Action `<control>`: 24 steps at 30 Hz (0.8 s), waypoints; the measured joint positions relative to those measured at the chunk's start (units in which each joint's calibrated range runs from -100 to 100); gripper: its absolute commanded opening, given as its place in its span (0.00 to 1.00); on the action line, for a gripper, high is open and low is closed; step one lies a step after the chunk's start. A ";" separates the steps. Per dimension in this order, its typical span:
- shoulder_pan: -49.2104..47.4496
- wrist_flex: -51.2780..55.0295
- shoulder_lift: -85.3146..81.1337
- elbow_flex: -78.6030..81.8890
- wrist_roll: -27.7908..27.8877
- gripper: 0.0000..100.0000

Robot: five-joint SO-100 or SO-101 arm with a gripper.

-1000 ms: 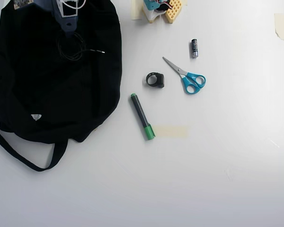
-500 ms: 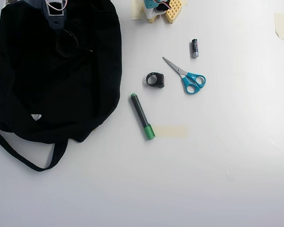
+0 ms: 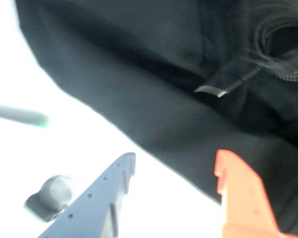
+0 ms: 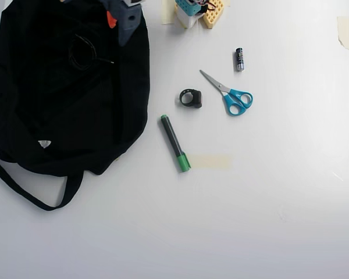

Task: Put the cable into the black bag

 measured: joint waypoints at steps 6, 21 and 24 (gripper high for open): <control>-22.56 -1.12 -14.78 2.75 -1.81 0.02; -34.97 -15.54 -35.62 27.28 -1.76 0.02; -36.81 -15.54 -39.85 31.21 -1.61 0.02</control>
